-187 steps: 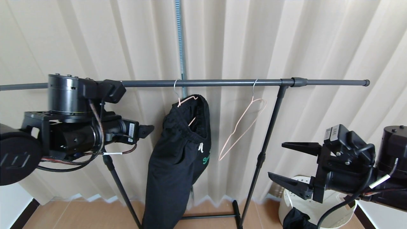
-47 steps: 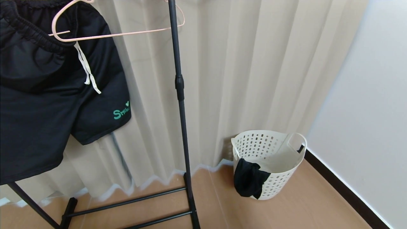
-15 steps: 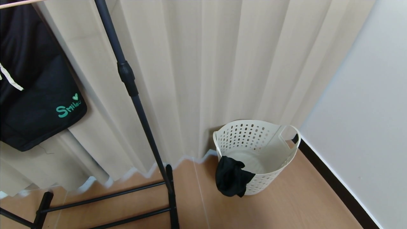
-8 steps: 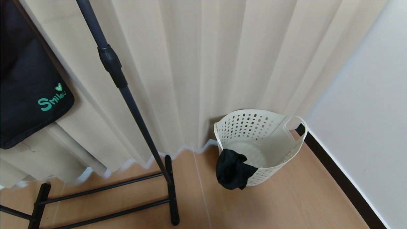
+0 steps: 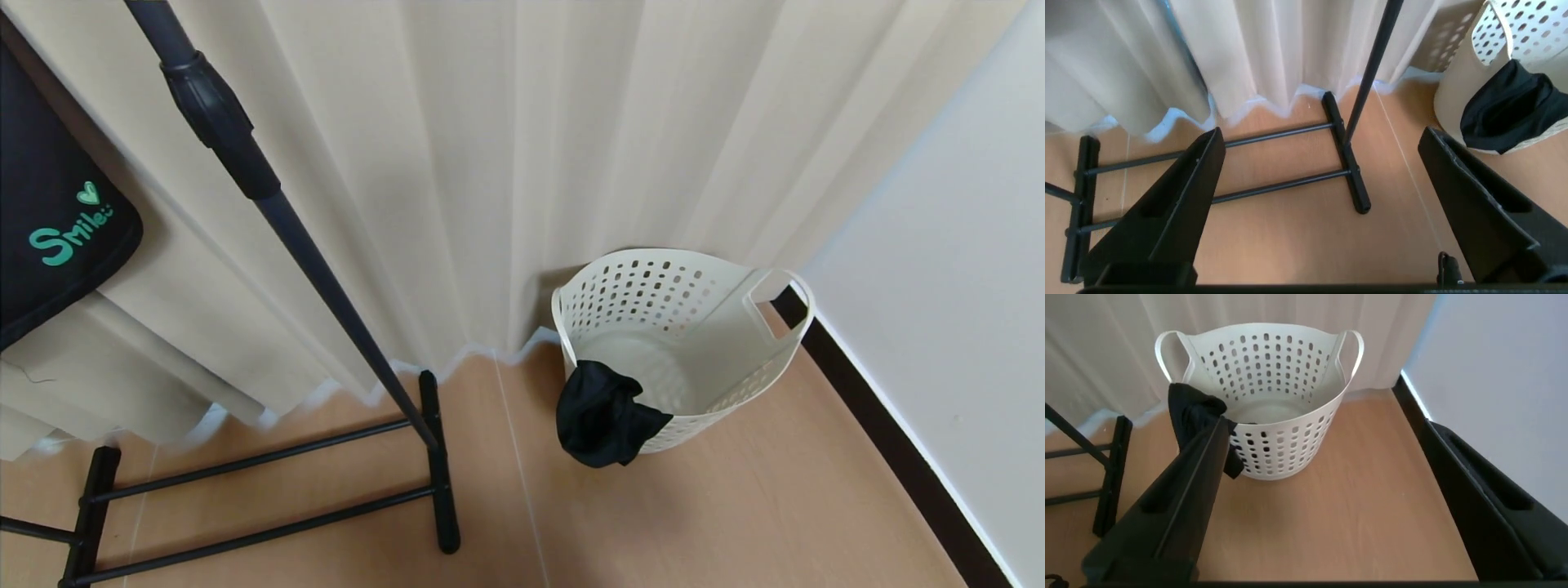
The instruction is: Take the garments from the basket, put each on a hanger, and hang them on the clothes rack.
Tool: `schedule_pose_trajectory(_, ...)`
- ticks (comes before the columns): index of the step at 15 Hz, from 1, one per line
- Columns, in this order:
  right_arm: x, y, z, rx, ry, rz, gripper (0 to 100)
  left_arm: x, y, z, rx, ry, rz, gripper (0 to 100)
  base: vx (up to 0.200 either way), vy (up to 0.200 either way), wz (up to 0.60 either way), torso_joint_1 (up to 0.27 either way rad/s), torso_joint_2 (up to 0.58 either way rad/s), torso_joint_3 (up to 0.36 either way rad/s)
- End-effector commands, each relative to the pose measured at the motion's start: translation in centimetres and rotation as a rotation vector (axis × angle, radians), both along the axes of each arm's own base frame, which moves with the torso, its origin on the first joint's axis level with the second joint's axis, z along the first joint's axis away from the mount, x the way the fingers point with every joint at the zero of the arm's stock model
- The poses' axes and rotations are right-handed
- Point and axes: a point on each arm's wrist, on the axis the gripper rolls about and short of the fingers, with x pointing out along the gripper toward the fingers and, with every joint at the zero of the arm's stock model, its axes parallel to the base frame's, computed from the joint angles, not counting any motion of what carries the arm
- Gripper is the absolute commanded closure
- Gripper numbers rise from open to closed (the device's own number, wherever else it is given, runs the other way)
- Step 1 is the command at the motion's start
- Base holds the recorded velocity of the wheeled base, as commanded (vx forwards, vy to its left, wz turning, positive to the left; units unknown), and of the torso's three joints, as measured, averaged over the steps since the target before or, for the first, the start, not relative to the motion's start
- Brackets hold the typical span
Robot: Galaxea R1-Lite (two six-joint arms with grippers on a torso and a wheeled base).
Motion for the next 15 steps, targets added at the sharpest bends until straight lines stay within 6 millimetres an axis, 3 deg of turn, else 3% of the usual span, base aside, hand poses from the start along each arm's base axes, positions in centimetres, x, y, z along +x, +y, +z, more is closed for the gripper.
schedule_pose_trajectory(1,0.0,0.0,0.0,-0.003,0.001,0.000,0,0.0,0.0,0.0,-0.001,0.000,0.000,0,0.000,0.000,0.00,-0.002,0.00,-0.198)
schedule_pose_trajectory(3,0.1,0.0,-0.1,-0.005,0.018,-0.013,0,0.0,0.0,0.0,-0.001,0.000,0.002,0,0.000,0.000,0.00,0.000,0.00,-0.180)
schedule_pose_trajectory(4,0.7,0.0,-0.2,-0.009,0.106,-0.003,0,0.0,0.0,0.0,0.000,0.000,0.002,0,0.000,0.000,0.00,-0.002,0.00,-0.076)
schedule_pose_trajectory(5,1.5,0.0,1.6,-0.009,0.182,0.027,0,0.0,0.0,0.0,0.000,0.000,0.002,0,0.000,0.000,0.00,0.002,0.00,-0.051)
schedule_pose_trajectory(8,4.9,0.7,4.5,-0.076,0.377,0.263,0,0.0,0.0,0.0,0.000,0.000,0.002,0,0.000,0.000,0.00,0.000,0.00,0.000)
schedule_pose_trajectory(10,9.3,2.4,8.3,-0.165,0.463,0.354,0,0.0,0.0,0.0,0.000,0.000,0.002,0,0.000,0.000,0.00,0.000,0.00,0.000)
schedule_pose_trajectory(13,17.8,5.3,12.7,-0.334,0.550,0.396,0,0.0,0.0,0.0,0.000,0.000,0.002,0,0.000,0.000,0.00,0.000,0.00,0.000)
schedule_pose_trajectory(15,23.0,7.7,14.5,-0.406,0.575,0.442,0,0.0,0.0,0.0,0.000,0.000,0.002,0,0.000,0.000,0.00,0.000,0.00,0.000)
